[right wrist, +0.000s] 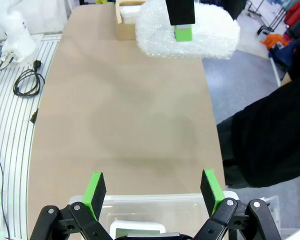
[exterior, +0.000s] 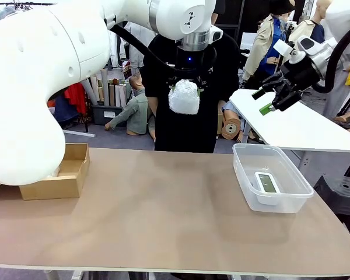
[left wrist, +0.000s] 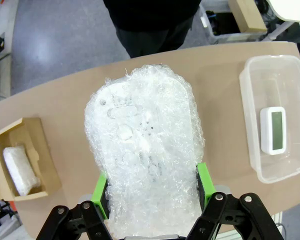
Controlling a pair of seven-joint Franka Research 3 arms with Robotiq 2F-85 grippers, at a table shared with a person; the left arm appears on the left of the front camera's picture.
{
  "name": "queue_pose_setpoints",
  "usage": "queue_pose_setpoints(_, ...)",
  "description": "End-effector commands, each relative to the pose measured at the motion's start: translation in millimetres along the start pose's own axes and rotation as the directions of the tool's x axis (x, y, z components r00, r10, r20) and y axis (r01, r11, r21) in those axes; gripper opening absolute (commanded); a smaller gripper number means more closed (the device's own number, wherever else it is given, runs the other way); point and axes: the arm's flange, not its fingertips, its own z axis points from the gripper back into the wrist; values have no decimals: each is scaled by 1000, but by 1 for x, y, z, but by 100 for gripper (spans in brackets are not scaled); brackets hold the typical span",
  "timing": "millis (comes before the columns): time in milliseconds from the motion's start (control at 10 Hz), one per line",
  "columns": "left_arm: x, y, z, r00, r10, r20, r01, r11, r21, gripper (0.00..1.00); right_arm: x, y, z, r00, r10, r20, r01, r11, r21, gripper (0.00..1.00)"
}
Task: Separate and place wrapped and unwrapped clocks.
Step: If the picked Digital clock is wrapped, place it in the Package Box ; if not, place it in the Organizing box.
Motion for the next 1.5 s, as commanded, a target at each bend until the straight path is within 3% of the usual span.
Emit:
queue_pose_setpoints(0, 0, 2, 5, 1000, 2, 2, -2, 1000, -5, 0, 1, 0, 1, 1000, 2, 0, -2, 1000, -1, 100)
queue_pose_setpoints(300, 0, 0, 0, 1000, 0, 0, 0, 1000, 0, 0, 1, 0, 1, 1000, 2, 0, -2, 1000, -1, 100)
queue_pose_setpoints(500, 11, 29, 39, 993, -106, 49, 105, 994, 11, 0, 1, 0, 1, 1000, 2, 0, -2, 1000, -1, 100)
queue_pose_setpoints(1000, 0, 101, 89, 935, -351, 55, 355, 922, -155, 0, 1, 0, 1, 1000, 2, 0, -2, 1000, -1, 100)
queue_pose_setpoints(1200, -11, 128, 93, 934, -354, 33, 355, 921, -160, 0, 1, 0, 1, 1000, 2, 0, -2, 1000, -1, 100)
queue_pose_setpoints(1400, -34, 147, 86, 913, -404, -65, 390, 907, -156, 0, 1, 0, 1, 1000, 2, 0, -2, 1000, -1, 100)
